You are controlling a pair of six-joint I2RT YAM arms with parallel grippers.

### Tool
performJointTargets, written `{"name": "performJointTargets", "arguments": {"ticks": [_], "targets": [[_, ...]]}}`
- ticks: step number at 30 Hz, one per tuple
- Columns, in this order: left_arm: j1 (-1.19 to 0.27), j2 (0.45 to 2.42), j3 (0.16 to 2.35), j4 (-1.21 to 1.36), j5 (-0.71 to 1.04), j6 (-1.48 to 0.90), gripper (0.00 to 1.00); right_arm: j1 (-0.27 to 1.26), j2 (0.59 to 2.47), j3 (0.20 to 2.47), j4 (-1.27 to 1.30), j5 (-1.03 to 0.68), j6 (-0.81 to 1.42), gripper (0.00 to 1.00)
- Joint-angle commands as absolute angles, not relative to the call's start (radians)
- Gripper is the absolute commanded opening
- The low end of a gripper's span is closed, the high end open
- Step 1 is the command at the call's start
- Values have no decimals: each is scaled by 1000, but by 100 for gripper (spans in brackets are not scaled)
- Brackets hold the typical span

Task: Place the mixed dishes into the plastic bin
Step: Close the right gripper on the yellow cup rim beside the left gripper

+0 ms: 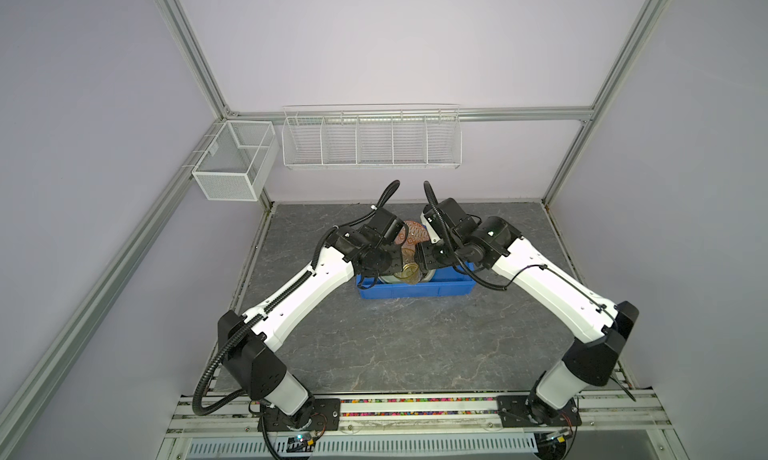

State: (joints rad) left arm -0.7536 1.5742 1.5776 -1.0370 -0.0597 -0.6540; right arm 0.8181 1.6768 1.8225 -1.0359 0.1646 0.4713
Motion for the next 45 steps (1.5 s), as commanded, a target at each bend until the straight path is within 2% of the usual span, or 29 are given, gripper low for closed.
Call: {"name": "performJointTargets", "arguments": {"ticks": [1, 20, 35, 45], "targets": [[-758, 1595, 1614, -1044, -70, -672, 0, 828, 1715, 1867, -1076, 193, 473, 61], [-758, 1637, 1651, -1058, -48, -665, 0, 831, 1865, 1937, -1112, 223, 444, 37], [-758, 1608, 1625, -1039, -52, -674, 0, 828, 1860, 1889, -1087, 246, 445, 7], [-755, 1597, 1609, -1025, -43, -684, 7, 819, 1807, 1834, -1052, 250, 456, 7]]}}
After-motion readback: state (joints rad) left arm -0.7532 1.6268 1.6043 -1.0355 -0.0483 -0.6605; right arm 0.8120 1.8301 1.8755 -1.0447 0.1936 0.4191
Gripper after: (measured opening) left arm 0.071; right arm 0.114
